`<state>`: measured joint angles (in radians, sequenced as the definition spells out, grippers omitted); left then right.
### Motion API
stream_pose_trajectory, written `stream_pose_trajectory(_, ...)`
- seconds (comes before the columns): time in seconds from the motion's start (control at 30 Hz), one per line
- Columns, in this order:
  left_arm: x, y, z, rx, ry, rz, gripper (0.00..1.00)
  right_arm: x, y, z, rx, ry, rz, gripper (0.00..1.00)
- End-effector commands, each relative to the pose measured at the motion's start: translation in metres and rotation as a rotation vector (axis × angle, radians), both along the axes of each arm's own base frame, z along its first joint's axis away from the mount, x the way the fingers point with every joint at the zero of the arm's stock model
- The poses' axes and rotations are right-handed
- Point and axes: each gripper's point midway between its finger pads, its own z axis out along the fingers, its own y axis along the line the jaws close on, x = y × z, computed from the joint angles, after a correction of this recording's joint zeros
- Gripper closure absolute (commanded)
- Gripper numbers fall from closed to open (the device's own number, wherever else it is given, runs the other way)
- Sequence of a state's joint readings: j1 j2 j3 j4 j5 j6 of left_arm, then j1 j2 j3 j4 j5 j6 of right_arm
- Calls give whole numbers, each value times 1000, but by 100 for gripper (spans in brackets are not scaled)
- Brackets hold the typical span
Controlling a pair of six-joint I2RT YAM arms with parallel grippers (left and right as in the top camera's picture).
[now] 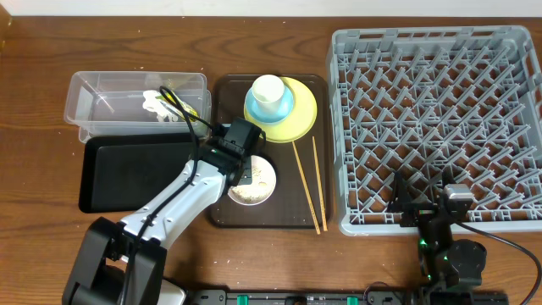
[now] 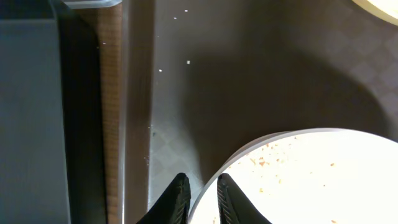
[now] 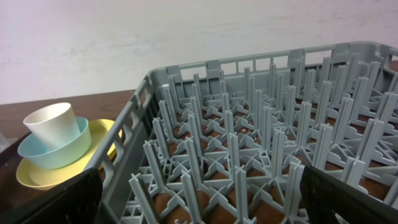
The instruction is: Sort waste into correct bins and load items into the dishwasher rack
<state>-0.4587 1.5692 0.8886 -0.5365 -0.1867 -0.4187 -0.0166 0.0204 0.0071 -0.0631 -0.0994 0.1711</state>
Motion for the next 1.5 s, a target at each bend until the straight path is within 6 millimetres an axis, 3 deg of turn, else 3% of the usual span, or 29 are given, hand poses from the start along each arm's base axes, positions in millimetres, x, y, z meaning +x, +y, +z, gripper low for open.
stream_pose_trajectory(0.0,7,5,12,19,-35,9,75,0,-3,-2,-15,5,-11,1)
stream_pose_trajectory(0.17,5,5,28,3,-67,9,61,0,-3,-2,-15,5,-11,1)
stream_pose_trajectory(0.27,2,2,41,-36,-86,2,58,0,-3,-2,-15,5,-11,1)
stream_pose_trajectory(0.43,-11,-34,71,-270,-98,-79,58,0,-3,-2,-15,5,-11,1)
stream_pose_trajectory(0.57,-25,-47,83,-366,-77,-120,58,0,-3,-2,-15,5,-10,1)
stream_pose_trajectory(0.9,-73,-59,64,-337,102,-199,59,0,-3,-2,-15,5,-11,1)
stream_pose_trajectory(1.13,-93,-83,63,-330,124,-305,65,0,-3,-2,-15,5,-10,1)
stream_pose_trajectory(1.43,-105,-106,61,-327,124,-395,65,0,-3,-2,-15,5,-10,1)
stream_pose_trajectory(1.47,-105,-107,61,-328,122,-399,61,0,-3,-2,-15,5,-10,1)
